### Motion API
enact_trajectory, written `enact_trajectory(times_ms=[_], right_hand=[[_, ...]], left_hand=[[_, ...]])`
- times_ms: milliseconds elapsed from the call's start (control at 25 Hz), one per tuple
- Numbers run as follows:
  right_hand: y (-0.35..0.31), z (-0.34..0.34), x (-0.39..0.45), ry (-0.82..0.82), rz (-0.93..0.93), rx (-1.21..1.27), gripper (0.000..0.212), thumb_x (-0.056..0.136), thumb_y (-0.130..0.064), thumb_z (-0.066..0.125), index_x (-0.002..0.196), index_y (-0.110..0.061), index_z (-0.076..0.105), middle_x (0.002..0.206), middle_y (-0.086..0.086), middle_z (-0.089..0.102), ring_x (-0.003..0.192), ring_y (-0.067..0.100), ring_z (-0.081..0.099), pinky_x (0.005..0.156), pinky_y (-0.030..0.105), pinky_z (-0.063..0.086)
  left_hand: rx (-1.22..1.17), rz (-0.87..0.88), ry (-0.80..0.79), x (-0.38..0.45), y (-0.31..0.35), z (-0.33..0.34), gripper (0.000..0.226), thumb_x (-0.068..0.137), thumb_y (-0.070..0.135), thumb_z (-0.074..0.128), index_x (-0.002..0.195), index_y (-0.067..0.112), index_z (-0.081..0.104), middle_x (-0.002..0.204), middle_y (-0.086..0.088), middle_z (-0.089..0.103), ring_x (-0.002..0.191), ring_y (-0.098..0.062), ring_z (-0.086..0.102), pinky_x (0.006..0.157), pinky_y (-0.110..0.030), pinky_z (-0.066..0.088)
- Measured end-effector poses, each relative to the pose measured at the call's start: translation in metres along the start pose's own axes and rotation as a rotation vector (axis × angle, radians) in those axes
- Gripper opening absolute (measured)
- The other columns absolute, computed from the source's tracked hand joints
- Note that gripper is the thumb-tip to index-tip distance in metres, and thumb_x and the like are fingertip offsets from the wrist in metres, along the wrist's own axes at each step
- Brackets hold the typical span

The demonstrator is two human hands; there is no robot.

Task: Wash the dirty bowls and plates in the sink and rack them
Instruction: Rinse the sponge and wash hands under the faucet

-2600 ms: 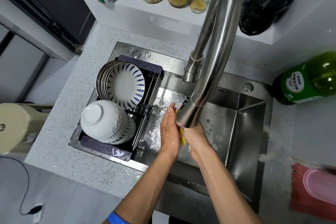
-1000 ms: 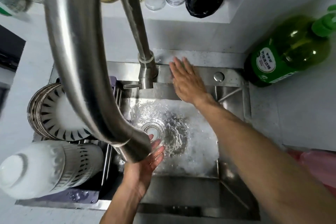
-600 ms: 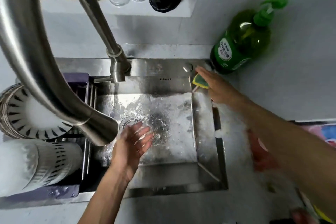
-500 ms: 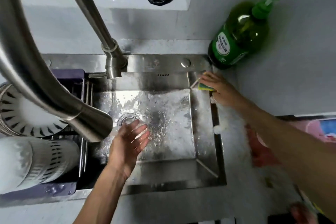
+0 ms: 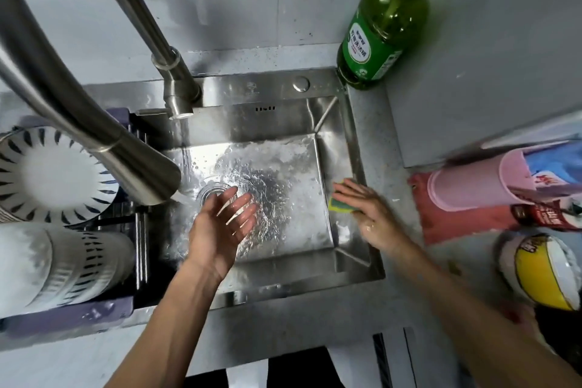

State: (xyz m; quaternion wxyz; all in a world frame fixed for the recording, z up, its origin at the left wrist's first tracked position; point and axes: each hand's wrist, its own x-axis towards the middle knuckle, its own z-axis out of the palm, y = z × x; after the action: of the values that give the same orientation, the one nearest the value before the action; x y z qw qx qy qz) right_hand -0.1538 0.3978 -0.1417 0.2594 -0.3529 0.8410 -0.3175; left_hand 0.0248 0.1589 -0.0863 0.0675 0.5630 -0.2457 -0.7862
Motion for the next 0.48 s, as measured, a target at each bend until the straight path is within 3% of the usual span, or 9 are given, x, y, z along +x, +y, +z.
enact_trajectory(times_ms=[160,240,320,360,400,480], right_hand=[[-0.121,0.075,-0.015,0.087,0.295,0.615,0.055,0.087,0.021,0.043,0.131,-0.01,0.056,0.137,0.004,0.055,0.122,-0.001,0.05,0.112,0.016,0.031],[-0.196,0.11,0.015,0.157,0.474,1.065,0.049,0.089,0.015,0.045,0.124,-0.017,0.06,0.123,0.002,0.063,0.109,0.004,0.06,0.104,0.022,0.042],[-0.248,0.12,0.044,0.187,0.607,1.42,0.03,0.088,-0.005,0.055,0.112,-0.017,0.068,0.104,0.002,0.072,0.097,0.016,0.066,0.1,0.033,0.048],[-0.267,0.122,0.053,0.181,0.656,1.513,0.026,0.086,-0.019,0.062,0.11,-0.013,0.069,0.097,0.002,0.071,0.098,0.023,0.066,0.104,0.04,0.046],[-0.282,0.123,0.06,0.158,0.695,1.513,0.037,0.087,-0.029,0.062,0.117,-0.008,0.067,0.095,0.001,0.068,0.109,0.031,0.063,0.109,0.046,0.041],[-0.299,0.133,0.064,0.116,0.735,1.377,0.051,0.096,-0.032,0.05,0.136,0.0,0.052,0.097,-0.005,0.059,0.133,0.038,0.046,0.114,0.052,0.032]], left_hand=[[0.051,0.123,-0.043,-0.014,0.019,-0.003,0.031,0.105,0.026,0.033,0.109,0.013,0.061,0.114,-0.009,0.065,0.103,-0.022,0.063,0.097,-0.032,0.044],[0.147,0.208,-0.073,-0.023,0.034,-0.012,0.026,0.095,0.031,0.05,0.109,0.016,0.066,0.113,-0.005,0.067,0.102,-0.017,0.062,0.093,-0.03,0.045],[0.206,0.259,-0.09,-0.03,0.038,-0.017,0.028,0.073,0.038,0.062,0.091,0.019,0.073,0.097,0.002,0.07,0.088,-0.011,0.064,0.081,-0.028,0.051],[0.258,0.296,-0.097,-0.031,0.04,-0.02,0.031,0.075,0.039,0.061,0.094,0.019,0.073,0.097,0.007,0.071,0.092,-0.008,0.065,0.084,-0.029,0.053],[0.372,0.317,-0.122,-0.032,0.044,-0.025,0.037,0.085,0.044,0.053,0.108,0.021,0.07,0.104,0.017,0.068,0.104,-0.002,0.062,0.094,-0.031,0.051],[0.599,0.369,-0.147,-0.027,0.058,-0.037,0.053,0.098,0.058,0.031,0.135,0.028,0.053,0.115,0.036,0.055,0.124,0.007,0.043,0.11,-0.042,0.04]])
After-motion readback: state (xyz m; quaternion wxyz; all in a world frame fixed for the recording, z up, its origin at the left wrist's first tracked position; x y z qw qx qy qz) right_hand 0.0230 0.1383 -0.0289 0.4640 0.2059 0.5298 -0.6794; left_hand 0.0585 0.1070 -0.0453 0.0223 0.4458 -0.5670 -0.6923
